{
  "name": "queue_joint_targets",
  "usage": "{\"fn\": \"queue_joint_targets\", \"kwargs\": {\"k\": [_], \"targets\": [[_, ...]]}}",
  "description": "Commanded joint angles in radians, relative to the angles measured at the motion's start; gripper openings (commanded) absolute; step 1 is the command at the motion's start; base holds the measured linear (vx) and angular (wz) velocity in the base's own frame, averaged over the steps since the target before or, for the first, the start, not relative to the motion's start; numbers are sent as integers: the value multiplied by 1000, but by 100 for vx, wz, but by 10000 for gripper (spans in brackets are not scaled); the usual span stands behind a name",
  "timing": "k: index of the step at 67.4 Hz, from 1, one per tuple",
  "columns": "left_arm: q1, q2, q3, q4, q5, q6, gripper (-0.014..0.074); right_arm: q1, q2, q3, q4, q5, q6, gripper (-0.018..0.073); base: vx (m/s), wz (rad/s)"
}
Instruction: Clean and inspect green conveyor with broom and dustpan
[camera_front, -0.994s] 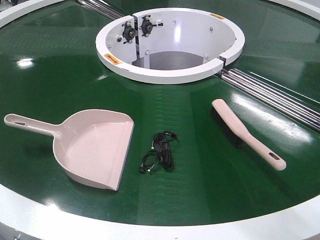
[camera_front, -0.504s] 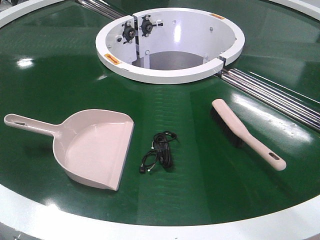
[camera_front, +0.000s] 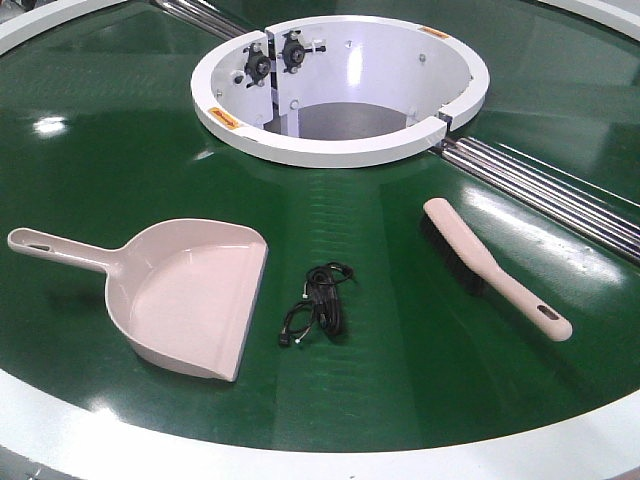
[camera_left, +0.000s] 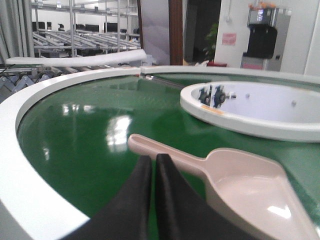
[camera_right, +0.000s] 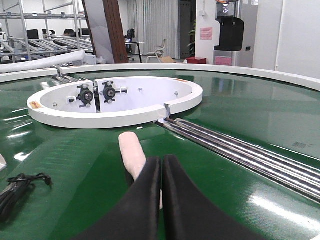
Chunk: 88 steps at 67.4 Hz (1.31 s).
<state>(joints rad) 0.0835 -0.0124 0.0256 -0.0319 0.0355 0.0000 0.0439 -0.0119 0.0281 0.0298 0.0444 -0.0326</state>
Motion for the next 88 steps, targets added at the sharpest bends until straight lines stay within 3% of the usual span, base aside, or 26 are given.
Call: {"fn": "queue_joint_targets", "kwargs": {"k": [1, 12, 23, 35, 63, 75, 88], "targets": [[3, -10, -83, -21, -83, -53, -6, -2, -10, 4, -12, -69, -4, -8, 0, 0], [3, 84, -286, -13, 9, -46, -6, -2, -10, 4, -12, -69, -4, -8, 0, 0], [3, 301, -507, -8, 240, -42, -6, -2, -10, 4, -12, -69, -4, -8, 0, 0], [3, 507, -658, 16, 517, 153, -6, -2, -10, 4, -12, -69, -4, -8, 0, 0], [2, 554, -662, 10, 538, 154, 11, -2, -10, 4, -12, -69, -4, -8, 0, 0], [-27, 554, -662, 9, 522, 163, 153, -2, -10, 4, -12, -69, -4, -8, 0, 0], [-82, 576, -662, 32, 528, 163, 452, -2, -10, 4, -12, -69, -4, -8, 0, 0]]}}
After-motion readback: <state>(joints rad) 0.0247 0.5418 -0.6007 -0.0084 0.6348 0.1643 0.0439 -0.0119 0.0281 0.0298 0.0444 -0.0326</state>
